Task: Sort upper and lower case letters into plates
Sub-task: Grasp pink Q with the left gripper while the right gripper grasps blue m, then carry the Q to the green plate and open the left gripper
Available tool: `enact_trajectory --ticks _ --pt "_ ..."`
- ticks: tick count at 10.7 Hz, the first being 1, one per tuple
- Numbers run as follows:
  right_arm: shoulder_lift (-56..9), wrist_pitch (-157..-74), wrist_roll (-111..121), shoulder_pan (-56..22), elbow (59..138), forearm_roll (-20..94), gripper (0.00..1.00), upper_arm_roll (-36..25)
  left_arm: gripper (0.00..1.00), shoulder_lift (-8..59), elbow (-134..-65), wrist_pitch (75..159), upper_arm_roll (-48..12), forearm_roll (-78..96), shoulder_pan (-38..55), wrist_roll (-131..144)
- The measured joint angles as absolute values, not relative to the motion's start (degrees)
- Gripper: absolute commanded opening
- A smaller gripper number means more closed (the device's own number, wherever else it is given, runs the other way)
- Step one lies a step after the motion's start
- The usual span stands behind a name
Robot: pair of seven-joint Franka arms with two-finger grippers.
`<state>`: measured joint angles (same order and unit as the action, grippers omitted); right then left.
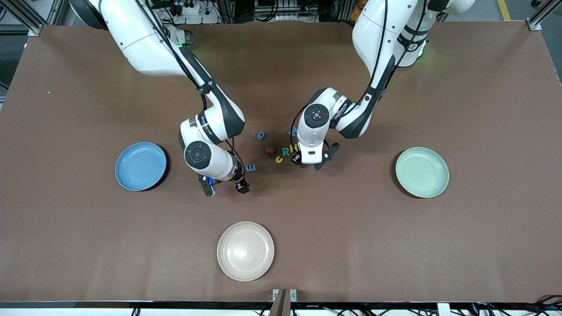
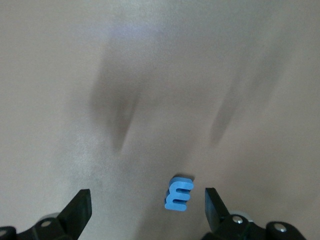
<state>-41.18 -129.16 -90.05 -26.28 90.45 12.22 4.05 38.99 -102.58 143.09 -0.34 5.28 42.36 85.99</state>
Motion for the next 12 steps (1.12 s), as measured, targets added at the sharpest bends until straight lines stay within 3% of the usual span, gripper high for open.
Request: enact_trajectory --ticks 1,6,12 --pt "-41.3 -129.1 -90.7 -26.3 90.4 12.7 1.0 4.1 0.0 38.9 -102.4 143.0 -0.3 5.2 42.4 86.0" --pt "-43.2 -130.6 -99.2 -28.2 90.4 13.2 1.0 4.5 0.0 38.3 -101.6 142.8 0.3 -0.9 41.9 86.0" --pt "-44.2 -130.8 -102.0 -28.7 90.7 13.1 1.0 4.6 0.0 25.0 -100.6 129.4 0.9 -3.4 32.8 67.1"
